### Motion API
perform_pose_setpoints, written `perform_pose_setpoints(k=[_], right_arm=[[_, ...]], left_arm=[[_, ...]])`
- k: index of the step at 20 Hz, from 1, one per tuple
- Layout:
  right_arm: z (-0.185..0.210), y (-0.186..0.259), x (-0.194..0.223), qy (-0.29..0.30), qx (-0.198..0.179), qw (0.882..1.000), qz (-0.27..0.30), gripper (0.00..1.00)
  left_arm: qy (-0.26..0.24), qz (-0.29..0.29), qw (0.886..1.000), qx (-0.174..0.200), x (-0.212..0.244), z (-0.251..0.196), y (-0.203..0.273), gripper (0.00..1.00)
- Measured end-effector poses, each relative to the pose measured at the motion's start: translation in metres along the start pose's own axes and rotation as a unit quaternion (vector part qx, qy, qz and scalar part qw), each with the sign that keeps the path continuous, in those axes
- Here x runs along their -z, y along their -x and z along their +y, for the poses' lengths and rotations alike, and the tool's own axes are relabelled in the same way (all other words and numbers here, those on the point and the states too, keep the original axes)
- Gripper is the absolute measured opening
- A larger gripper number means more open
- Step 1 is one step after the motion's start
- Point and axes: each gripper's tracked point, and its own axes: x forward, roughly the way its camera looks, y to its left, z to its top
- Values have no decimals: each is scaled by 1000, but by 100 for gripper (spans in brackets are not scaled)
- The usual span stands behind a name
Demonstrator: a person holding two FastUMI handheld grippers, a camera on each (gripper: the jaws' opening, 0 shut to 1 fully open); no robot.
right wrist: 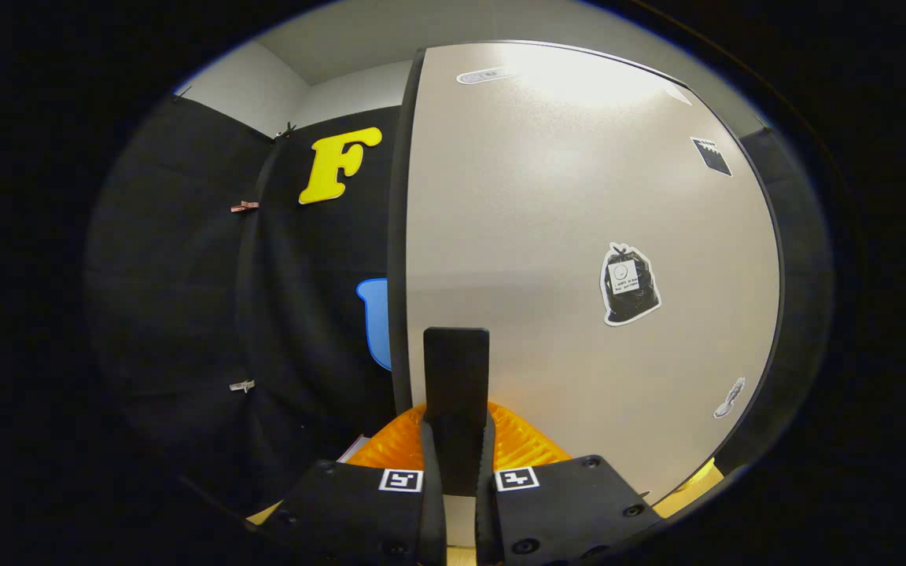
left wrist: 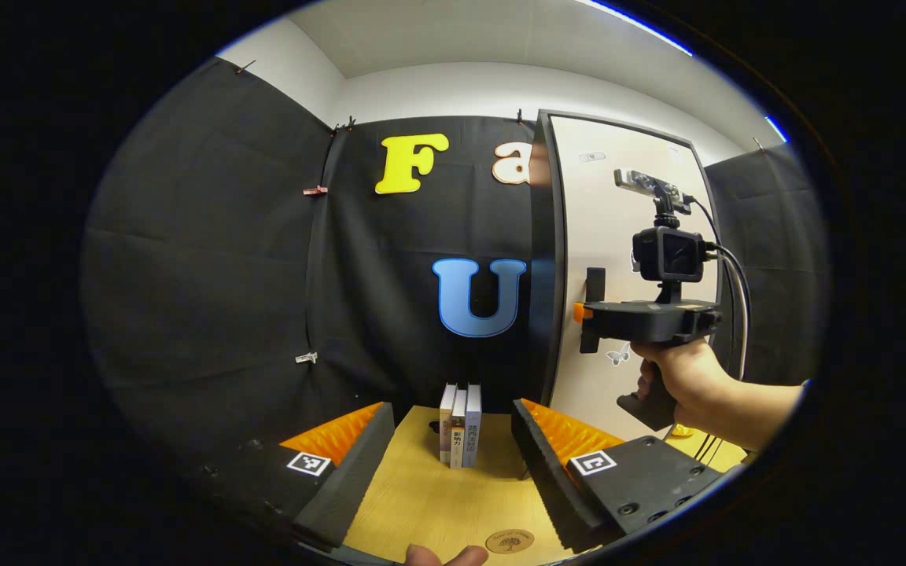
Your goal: Open the cabinet door with the right hand, grasp the bottle in the cabinet with the left hand and place it on the coaster, then close the cabinet door with the right hand.
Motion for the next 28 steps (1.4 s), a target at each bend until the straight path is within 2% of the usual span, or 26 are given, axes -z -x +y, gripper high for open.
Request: perform_pose_setpoints(k=[5, 13, 21, 28], right_arm=[[10, 37, -9, -19, -52, 998, 5, 18], [2, 80, -15, -26, -97, 995, 9, 19], [-23, 107, -17, -30, -90, 995, 9, 18], [-55, 123, -20, -2, -41, 999, 5, 18]], left_arm=[[0, -4, 1000, 2, -3, -6, 10, 95], [-9, -14, 1000, 7, -12, -26, 26, 95], [-7, -24, 999, 33, -24, -67, 31, 95], [-9, -26, 997, 67, -26, -105, 35, 95]])
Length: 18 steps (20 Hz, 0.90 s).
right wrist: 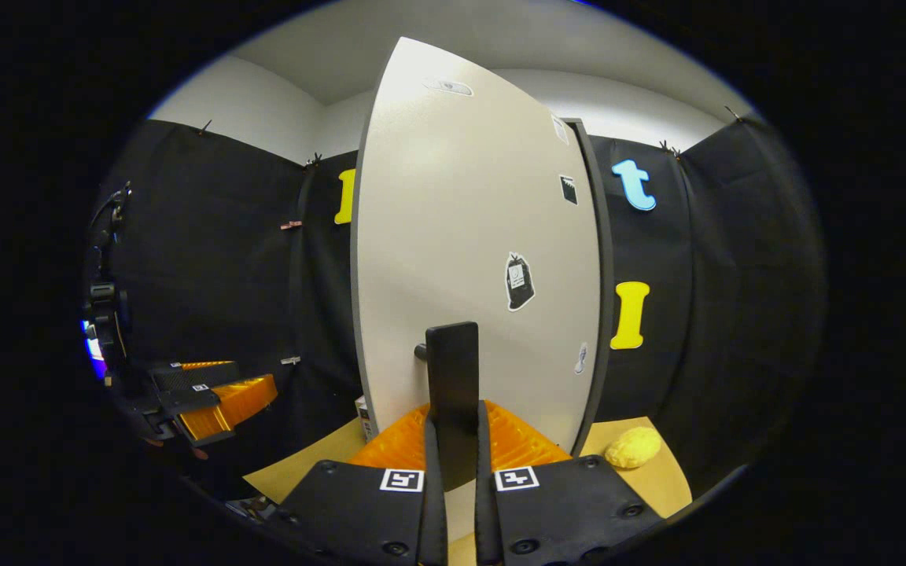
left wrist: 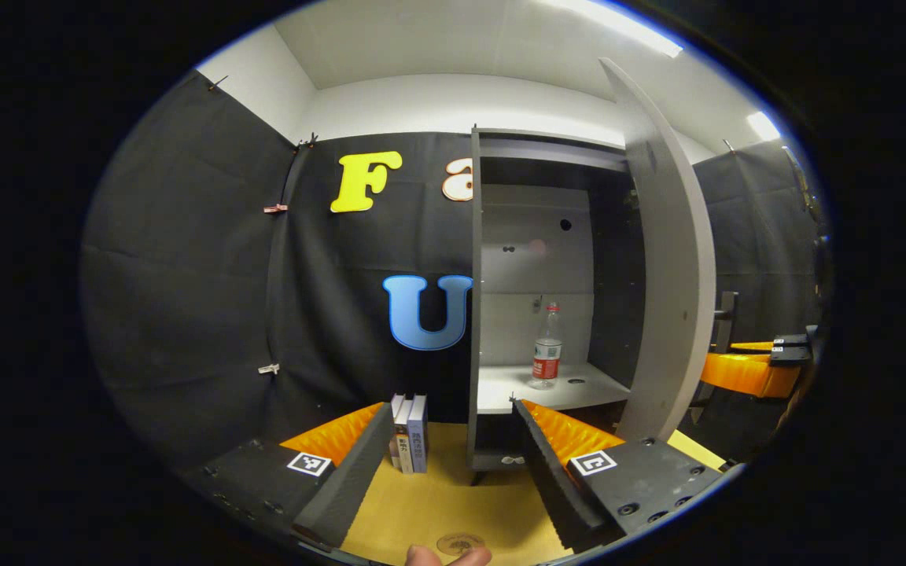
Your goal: Open the cabinet door with the right hand, grasp the bottle in the cabinet with the left hand and place it on the coaster, then close the cabinet door with the right hand.
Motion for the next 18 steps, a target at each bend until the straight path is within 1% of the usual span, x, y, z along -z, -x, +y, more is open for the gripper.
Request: perform_pose_setpoints(k=[1, 2, 3, 4, 8, 11, 12, 13, 15, 16, 17, 18], right_arm=[[-7, 1, 0, -1, 9, 1000, 0, 18], [-11, 3, 0, -7, 17, 1000, 0, 18], [-12, 6, 0, -11, 24, 1000, 0, 18], [-15, 8, 0, -13, 31, 999, -2, 18], [-32, 16, -2, -15, 69, 998, -7, 18], [-44, 22, 4, -20, 96, 995, 5, 18], [-47, 25, 3, -18, 102, 995, 4, 18], [-52, 26, 3, -18, 108, 994, 4, 18], [-59, 27, 3, -29, 123, 992, 4, 17], [-62, 29, 3, -32, 132, 991, 3, 23], [-66, 30, 4, -31, 141, 990, 2, 18], [-70, 34, 2, -30, 149, 988, 1, 14]], left_arm=[[0, 0, 1000, 4, -1, -4, 0, 95], [0, -1, 1000, 8, -1, -8, -1, 92], [0, -1, 1000, 13, -2, -13, -2, 92], [-1, -3, 1000, 17, -2, -17, -2, 94], [-2, -3, 1000, 31, -3, -28, -5, 95], [0, -5, 999, 40, -5, -36, -7, 95], [1, -6, 999, 42, -5, -38, -8, 92], [2, -6, 999, 45, -6, -41, -8, 94], [4, -4, 999, 49, -4, -46, -11, 94], [4, -2, 999, 51, -2, -48, -12, 92], [5, 0, 999, 53, -2, -51, -14, 92], [6, 1, 998, 55, 0, -54, -15, 95]])
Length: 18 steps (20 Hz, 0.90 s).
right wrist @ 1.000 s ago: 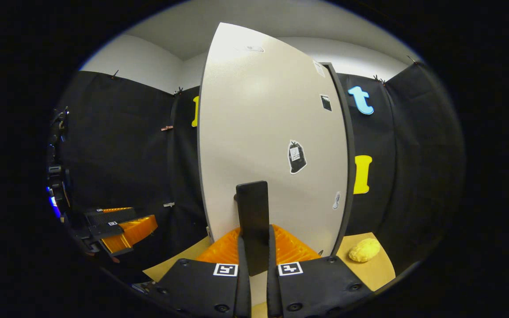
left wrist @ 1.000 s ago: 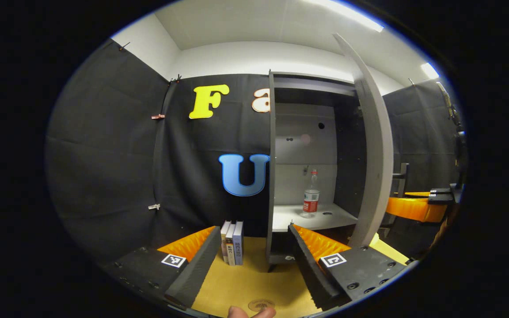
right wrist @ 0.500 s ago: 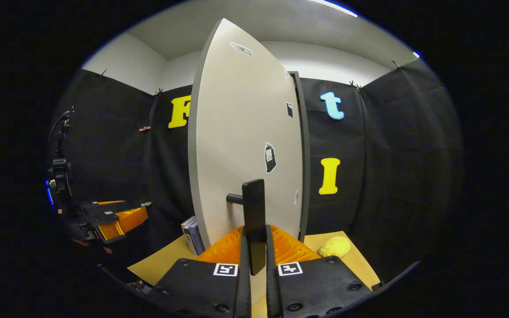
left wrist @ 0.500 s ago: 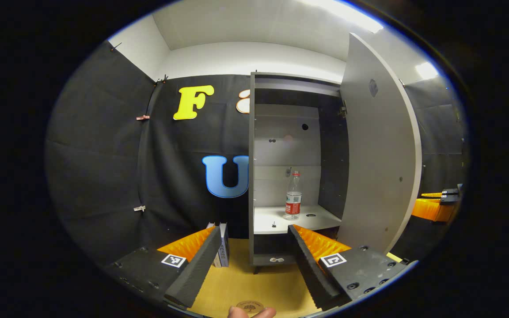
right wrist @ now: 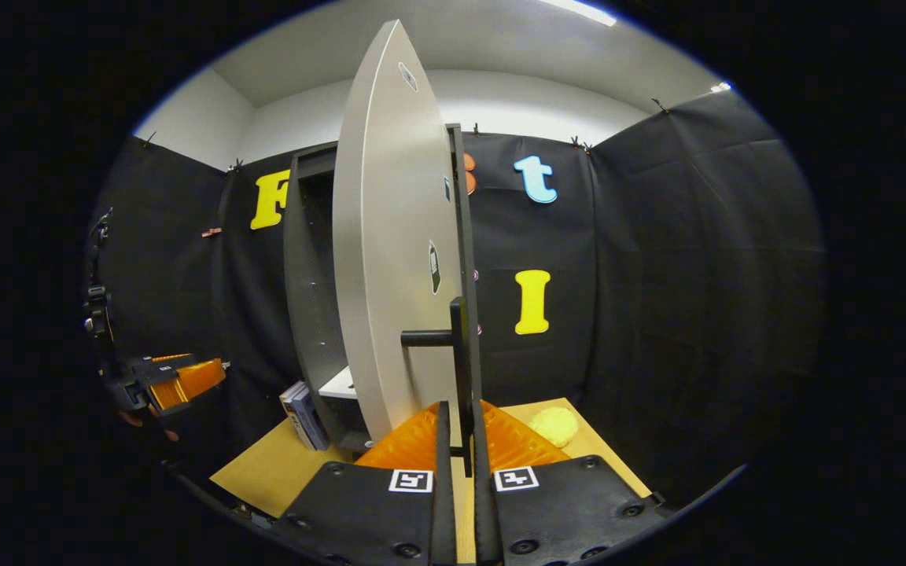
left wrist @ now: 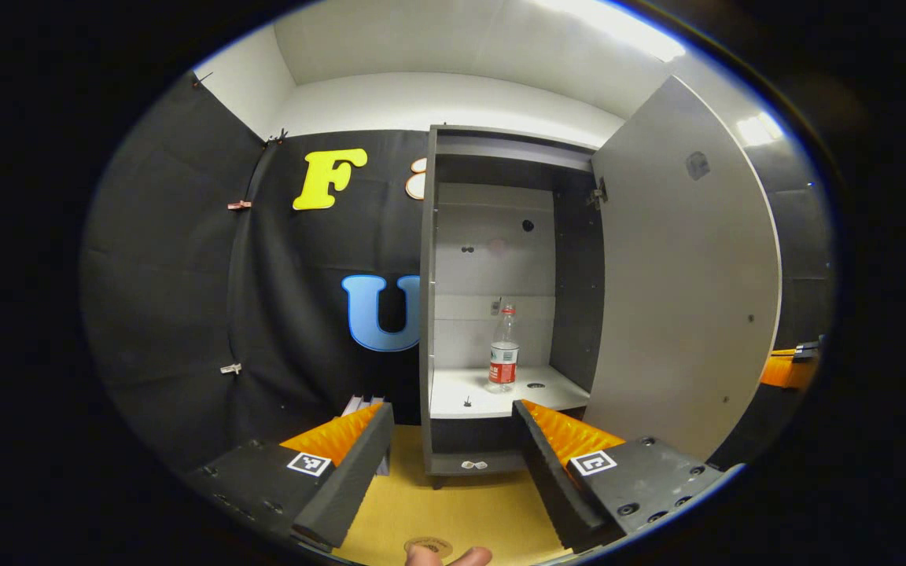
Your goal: Open the cabinet door with the right hand, grasp the bottle in the cabinet with the left hand and place it on the coaster, then close the cabinet door with the right hand.
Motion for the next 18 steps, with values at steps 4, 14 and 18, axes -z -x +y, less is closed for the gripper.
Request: perform_pose_setpoints(k=[4, 14, 18], right_arm=[[-12, 0, -1, -5, 18, 1000, -5, 12], [-20, 3, -9, -7, 7, 1000, -17, 11], [-36, 5, -13, -6, 31, 999, -33, 34]], left_arm=[[1, -2, 1000, 4, -1, -11, -9, 95], [-11, -19, 999, 34, -7, -62, -61, 95], [-12, -27, 999, 42, -9, -85, -101, 94]])
